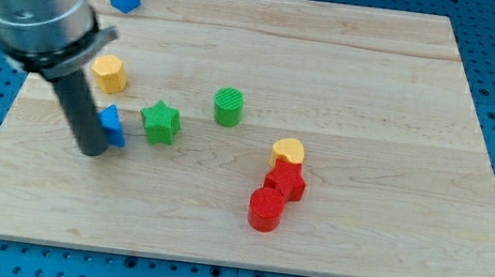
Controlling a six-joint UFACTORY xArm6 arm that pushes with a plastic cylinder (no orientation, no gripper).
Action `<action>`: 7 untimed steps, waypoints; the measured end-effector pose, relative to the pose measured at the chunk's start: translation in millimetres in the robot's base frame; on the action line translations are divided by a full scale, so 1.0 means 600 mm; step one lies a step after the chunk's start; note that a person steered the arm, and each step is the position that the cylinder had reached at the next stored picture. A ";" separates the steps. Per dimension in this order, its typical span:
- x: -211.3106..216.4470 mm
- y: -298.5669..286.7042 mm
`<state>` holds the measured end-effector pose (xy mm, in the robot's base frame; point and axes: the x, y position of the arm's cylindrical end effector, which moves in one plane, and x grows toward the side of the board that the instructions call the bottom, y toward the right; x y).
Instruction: Push the green blocks upwards to the center of the board
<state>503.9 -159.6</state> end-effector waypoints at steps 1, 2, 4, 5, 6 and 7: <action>-0.022 0.073; -0.065 0.127; -0.126 0.280; -0.183 0.317; -0.125 0.240; -0.094 0.154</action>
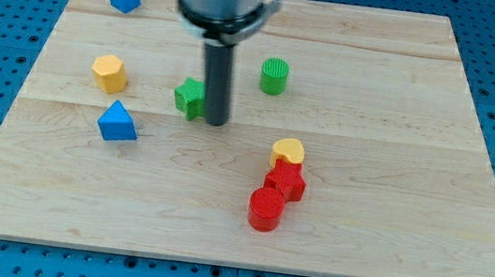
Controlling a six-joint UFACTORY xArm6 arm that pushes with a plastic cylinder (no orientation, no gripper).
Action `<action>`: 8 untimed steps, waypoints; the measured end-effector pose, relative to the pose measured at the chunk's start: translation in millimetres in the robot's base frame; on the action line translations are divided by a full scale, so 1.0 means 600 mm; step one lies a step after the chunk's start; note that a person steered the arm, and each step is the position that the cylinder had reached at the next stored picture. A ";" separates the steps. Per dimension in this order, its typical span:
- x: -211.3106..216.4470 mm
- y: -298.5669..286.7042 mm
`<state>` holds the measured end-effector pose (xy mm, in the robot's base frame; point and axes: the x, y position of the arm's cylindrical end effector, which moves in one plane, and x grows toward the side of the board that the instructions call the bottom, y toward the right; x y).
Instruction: Push the green blocks upwards to the center of the board
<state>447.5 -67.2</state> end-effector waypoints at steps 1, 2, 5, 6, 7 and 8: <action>0.006 -0.071; 0.060 -0.078; 0.082 -0.132; 0.043 -0.095; 0.011 -0.072; -0.035 -0.069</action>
<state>426.2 -108.7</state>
